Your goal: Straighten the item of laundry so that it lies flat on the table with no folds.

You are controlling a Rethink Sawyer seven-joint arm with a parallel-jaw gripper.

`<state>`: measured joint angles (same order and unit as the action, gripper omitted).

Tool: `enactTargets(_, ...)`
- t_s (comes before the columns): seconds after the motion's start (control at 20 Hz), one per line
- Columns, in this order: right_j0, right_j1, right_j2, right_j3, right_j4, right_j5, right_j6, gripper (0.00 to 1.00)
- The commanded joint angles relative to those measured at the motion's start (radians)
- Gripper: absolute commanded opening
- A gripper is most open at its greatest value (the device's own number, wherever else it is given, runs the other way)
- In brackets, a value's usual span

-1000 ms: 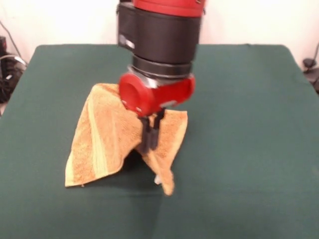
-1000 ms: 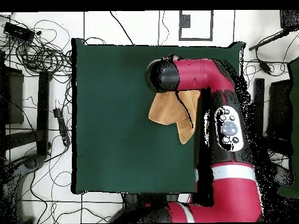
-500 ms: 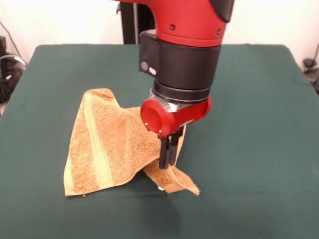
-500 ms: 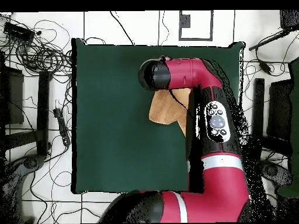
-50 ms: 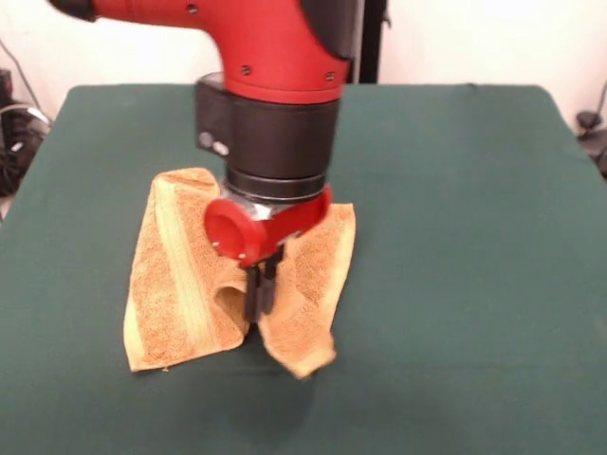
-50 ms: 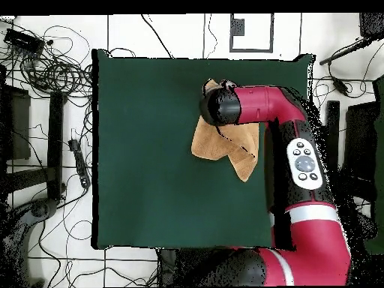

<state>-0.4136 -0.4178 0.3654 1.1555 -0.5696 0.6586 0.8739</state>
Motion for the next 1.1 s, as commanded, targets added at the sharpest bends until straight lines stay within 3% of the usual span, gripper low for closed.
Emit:
enactTargets(0.05,-0.017,-0.005,0.195,0.151,-0.099,0.005,-0.415,0.00)
enactTargets(0.3,0.001,-0.015,0.173,0.133,-0.111,-0.007,-0.323,0.00)
enactTargets(1.1,-0.011,-0.012,0.196,0.132,-0.118,0.019,-0.313,0.00)
